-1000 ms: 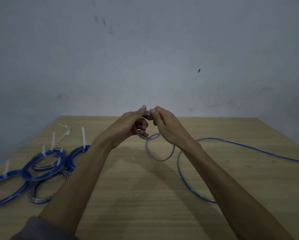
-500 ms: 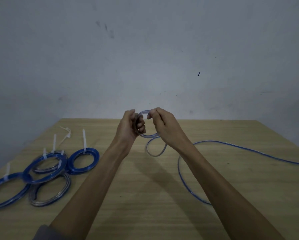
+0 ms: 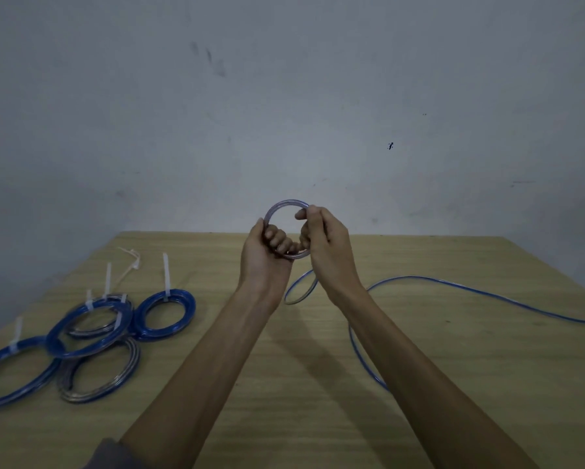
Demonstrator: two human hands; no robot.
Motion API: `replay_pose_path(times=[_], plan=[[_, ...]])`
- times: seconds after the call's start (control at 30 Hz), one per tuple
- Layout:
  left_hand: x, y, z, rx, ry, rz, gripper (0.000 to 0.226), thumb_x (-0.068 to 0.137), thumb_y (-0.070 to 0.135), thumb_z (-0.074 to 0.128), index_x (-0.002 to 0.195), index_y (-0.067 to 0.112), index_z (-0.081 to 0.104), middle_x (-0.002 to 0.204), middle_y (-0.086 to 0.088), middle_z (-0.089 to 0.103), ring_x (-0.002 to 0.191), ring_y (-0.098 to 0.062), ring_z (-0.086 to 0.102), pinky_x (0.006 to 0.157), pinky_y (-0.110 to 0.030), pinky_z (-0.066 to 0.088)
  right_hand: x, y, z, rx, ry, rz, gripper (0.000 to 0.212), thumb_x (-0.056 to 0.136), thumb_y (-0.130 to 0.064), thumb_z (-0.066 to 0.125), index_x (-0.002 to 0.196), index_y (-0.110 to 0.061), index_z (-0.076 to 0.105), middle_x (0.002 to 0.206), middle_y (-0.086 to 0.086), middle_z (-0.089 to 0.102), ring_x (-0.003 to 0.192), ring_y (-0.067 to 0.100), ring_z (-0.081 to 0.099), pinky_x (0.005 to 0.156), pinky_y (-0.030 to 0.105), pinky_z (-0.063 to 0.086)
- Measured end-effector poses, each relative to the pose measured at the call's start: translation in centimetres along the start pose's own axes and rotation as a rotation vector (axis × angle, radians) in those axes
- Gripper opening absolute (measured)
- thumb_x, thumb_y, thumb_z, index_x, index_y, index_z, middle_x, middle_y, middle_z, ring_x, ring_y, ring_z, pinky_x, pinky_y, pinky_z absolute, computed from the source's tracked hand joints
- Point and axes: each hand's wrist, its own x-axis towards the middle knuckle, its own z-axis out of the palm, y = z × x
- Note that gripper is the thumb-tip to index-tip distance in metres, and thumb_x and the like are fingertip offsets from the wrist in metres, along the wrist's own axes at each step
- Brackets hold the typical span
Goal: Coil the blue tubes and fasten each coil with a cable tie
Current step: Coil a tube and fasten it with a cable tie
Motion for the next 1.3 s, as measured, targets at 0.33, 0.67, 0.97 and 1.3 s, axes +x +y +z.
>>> replay_pose_path(times=[0.33, 0.67, 0.97, 1.3], plan=[[0.4, 1.7, 0.8, 0.363, -0.057, 0.097, 0.044, 0.106, 0.036, 0.047, 0.067, 0.02, 0.035, 0.058, 0.006, 0.021, 0.051, -0.011, 0.017, 0.054, -0.025, 0.024, 0.4, 0.1, -1.4, -0.089, -0.128, -0.011, 0.033, 0.108, -0.028, 0.043, 0.091, -0.011, 0.066, 0.061, -0.001, 0.043, 0.06, 0.015, 0.041, 0.061, 0.035, 0.04], [0.3, 2.1, -0.4, 0.788, -0.15, 0.119, 0.045, 0.102, 0.041, 0.052, 0.062, 0.022, 0.056, 0.06, 0.004, 0.026, 0.052, -0.013, 0.024, 0.053, -0.025, 0.028, 0.7, 0.5, -2.3, -0.215, -0.252, 0.018, 0.035, 0.108, -0.028, 0.043, 0.081, -0.012, 0.058, 0.055, -0.003, 0.041, 0.051, 0.013, 0.042, 0.058, 0.034, 0.041], [0.5, 0.5, -0.2, 0.32, -0.015, 0.008, 0.042, 0.105, 0.041, 0.046, 0.073, 0.014, 0.051, 0.054, 0.004, 0.031, 0.046, -0.009, 0.028, 0.052, -0.023, 0.03, 0.1, 0.7, -1.5, -0.066, -0.102, 0.022, 0.036, 0.11, -0.025, 0.039, 0.081, -0.013, 0.057, 0.056, -0.005, 0.039, 0.057, 0.015, 0.038, 0.058, 0.029, 0.036], [0.0, 0.9, 0.0, 0.857, -0.095, 0.41, 0.04, 0.104, 0.038, 0.051, 0.075, 0.011, 0.057, 0.062, -0.002, 0.038, 0.059, -0.014, 0.038, 0.062, -0.027, 0.039, 0.4, 0.2, -2.1, -0.156, -0.125, -0.055, 0.035, 0.109, -0.029, 0.041, 0.099, -0.011, 0.069, 0.058, -0.009, 0.047, 0.059, 0.011, 0.047, 0.063, 0.028, 0.047]])
